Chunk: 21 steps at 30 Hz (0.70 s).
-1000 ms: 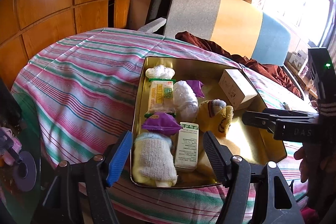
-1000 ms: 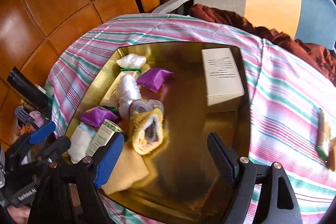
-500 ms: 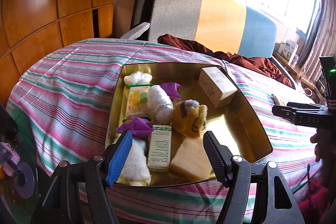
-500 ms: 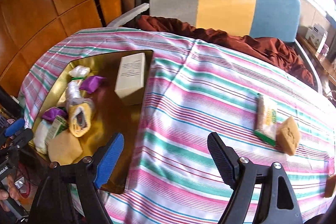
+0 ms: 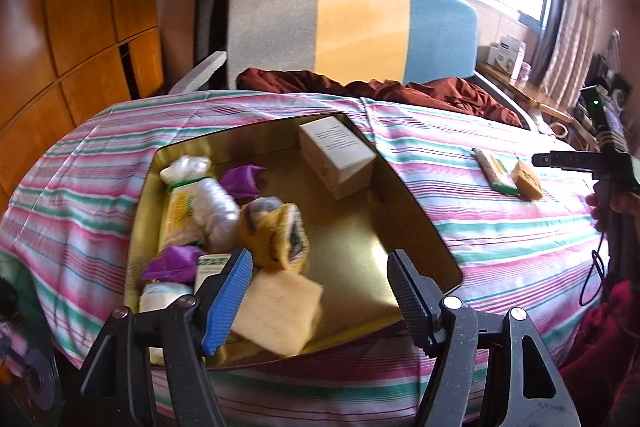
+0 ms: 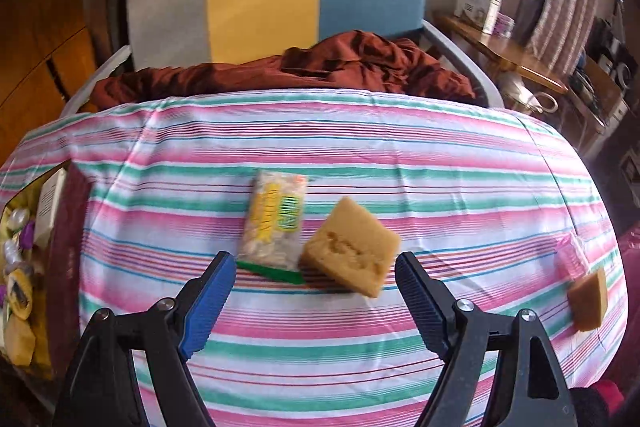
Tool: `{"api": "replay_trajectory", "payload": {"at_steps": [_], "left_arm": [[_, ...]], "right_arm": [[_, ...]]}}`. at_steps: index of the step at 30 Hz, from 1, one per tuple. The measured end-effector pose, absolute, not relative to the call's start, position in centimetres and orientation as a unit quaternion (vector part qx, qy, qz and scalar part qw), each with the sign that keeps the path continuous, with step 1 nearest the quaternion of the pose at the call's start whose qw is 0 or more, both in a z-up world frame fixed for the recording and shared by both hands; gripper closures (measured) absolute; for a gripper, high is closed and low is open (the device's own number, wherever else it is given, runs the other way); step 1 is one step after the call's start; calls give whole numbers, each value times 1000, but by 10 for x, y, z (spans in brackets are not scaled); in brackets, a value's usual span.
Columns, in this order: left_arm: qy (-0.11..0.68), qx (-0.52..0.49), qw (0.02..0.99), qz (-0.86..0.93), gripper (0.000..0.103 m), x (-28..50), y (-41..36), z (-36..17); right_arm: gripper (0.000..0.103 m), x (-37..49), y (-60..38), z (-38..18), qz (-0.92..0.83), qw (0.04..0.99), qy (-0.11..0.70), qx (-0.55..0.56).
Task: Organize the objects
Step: 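Move both grippers back toward the WEIDAN packet and yellow sponge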
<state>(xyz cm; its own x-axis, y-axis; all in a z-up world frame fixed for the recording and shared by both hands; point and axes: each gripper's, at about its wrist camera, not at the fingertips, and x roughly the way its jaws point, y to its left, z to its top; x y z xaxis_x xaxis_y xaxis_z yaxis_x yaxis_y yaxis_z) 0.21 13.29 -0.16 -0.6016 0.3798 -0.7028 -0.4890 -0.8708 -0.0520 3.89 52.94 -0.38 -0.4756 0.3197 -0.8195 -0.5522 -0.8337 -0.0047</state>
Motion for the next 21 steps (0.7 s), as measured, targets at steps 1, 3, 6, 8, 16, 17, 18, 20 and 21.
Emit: {"api": "replay_trajectory", "payload": {"at_steps": [1, 3, 6, 8, 16, 17, 18, 20, 21], "left_arm": [[78, -373, 250, 890, 32, 3, 140, -1], [89, -371, 261, 887, 32, 5, 154, 0], [101, -372, 281, 879, 31, 7, 178, 0], [109, -372, 298, 872, 31, 10, 196, 0], [132, -384, 357, 841, 30, 16, 267, -2], [133, -387, 361, 838, 30, 16, 274, -3], [134, -390, 365, 835, 30, 15, 281, -4], [136, -395, 373, 828, 30, 13, 296, -7], [136, -398, 376, 826, 30, 11, 303, -8]], "right_arm": [[20, 45, 542, -10, 842, 271, 157, -438], [20, 55, 565, -22, 815, 295, 214, -450], [20, 71, 587, -21, 802, 323, 265, -427], [20, 80, 597, -24, 789, 331, 298, -423], [20, 101, 618, -36, 758, 318, 395, -410], [20, 101, 618, -36, 758, 315, 398, -409], [20, 101, 616, -36, 758, 313, 400, -408], [20, 101, 615, -36, 761, 308, 402, -406], [20, 101, 614, -35, 762, 305, 404, -404]]}}
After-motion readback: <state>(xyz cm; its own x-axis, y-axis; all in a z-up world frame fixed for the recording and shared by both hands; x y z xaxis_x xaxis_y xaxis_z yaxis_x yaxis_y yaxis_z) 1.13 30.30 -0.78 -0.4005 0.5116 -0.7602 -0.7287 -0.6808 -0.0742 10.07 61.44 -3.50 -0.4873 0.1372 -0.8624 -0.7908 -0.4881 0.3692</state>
